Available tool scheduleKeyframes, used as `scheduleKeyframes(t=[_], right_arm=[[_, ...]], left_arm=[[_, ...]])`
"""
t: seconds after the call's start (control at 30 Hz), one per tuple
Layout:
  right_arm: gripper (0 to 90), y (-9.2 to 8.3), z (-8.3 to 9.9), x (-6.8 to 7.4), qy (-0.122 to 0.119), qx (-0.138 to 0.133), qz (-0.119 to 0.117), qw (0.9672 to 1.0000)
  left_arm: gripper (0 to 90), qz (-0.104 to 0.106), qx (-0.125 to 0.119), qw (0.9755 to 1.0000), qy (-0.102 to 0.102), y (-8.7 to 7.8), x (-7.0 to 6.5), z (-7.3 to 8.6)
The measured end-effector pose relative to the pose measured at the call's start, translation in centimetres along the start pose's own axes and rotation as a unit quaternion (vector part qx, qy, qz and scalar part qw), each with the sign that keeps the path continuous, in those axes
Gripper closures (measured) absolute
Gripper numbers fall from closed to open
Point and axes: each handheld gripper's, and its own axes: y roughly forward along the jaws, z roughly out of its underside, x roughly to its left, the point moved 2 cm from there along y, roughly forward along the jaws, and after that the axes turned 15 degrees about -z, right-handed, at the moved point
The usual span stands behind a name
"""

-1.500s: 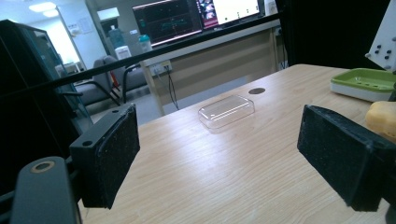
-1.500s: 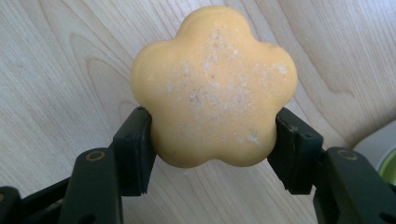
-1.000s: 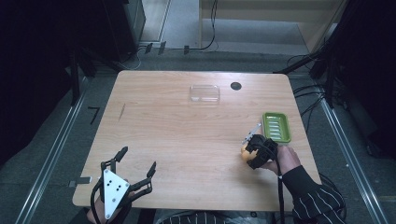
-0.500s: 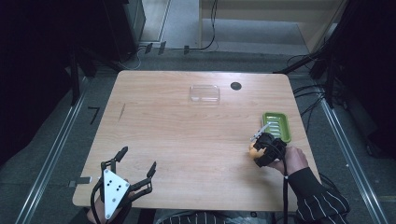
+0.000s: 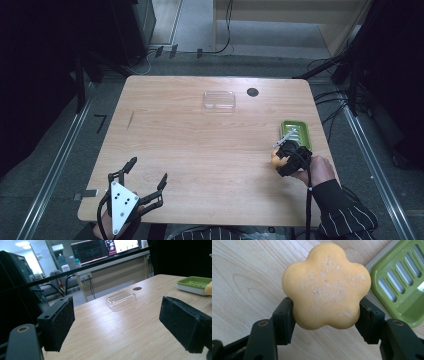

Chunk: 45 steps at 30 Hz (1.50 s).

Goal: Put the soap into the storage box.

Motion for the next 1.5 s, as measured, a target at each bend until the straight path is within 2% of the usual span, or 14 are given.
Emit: scheduleKeyframes(t=[0.43, 0.47, 1.07, 1.13, 1.5], right_arm=[[40.3, -0.7, 0.3, -0.7, 0.010, -0.007, 0.014, 0.9998], [40.3, -0.7, 0.3, -0.7, 0.016, -0.008, 0.011, 0.9998], [40.3, -1.6, 0.5, -2.0, 0.037, -0.019, 0.023, 0.9989], [40.4, -1.6, 0.4, -2.2, 0.044, -0.020, 0.026, 0.9985], [40.3, -1.9, 0.0, -2.8, 0.050, -0.022, 0.035, 0.9979]], left_arm=[[13.0, 0.000, 0.000, 1.0000, 0.000, 0.0, 0.0, 0.0], [13.0, 0.000, 0.000, 1.0000, 0.000, 0.0, 0.0, 0.0], [13.0, 0.000, -0.001, 1.0000, 0.000, 0.0, 0.0, 0.0], [13.0, 0.002, -0.002, 1.0000, 0.001, 0.0, 0.0, 0.0], [13.0, 0.001, -0.002, 1.0000, -0.001, 0.0, 0.0, 0.0]])
